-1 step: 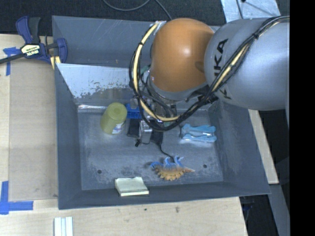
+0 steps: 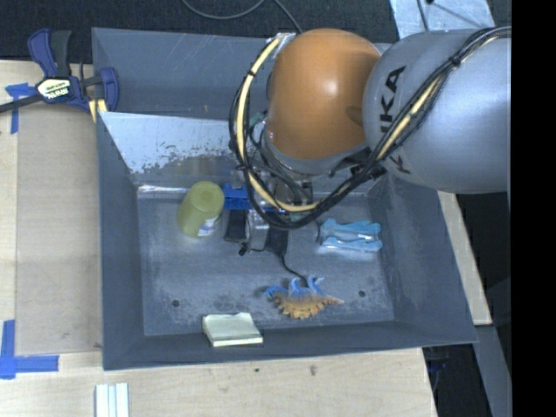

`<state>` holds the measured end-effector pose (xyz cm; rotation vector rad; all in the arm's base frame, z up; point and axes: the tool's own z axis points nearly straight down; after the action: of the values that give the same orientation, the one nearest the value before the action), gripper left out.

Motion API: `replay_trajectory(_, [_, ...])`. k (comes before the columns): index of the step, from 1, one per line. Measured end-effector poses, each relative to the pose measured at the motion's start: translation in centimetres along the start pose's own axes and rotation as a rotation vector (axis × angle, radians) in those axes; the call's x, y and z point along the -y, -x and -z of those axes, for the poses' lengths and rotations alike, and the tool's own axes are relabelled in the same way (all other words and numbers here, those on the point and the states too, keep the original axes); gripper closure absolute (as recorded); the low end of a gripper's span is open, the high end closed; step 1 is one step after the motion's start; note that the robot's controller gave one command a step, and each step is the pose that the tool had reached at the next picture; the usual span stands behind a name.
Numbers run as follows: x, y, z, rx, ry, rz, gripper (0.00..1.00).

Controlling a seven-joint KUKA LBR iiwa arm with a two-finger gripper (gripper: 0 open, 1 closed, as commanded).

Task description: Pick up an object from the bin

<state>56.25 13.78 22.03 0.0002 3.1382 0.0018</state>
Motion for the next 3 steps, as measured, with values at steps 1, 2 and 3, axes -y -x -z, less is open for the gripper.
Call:
replay_trajectory(1, [2.5, 1.7, -5.9, 0.001, 0.000, -0.091, 0.00])
replay_trajectory(2, [6.9, 5.2, -6.8, -0.002, 0.000, -0.057, 0.00])
replay_trajectory(3, [7.2, 5.5, -8.7, 0.006, 0.000, -0.251, 0.00])
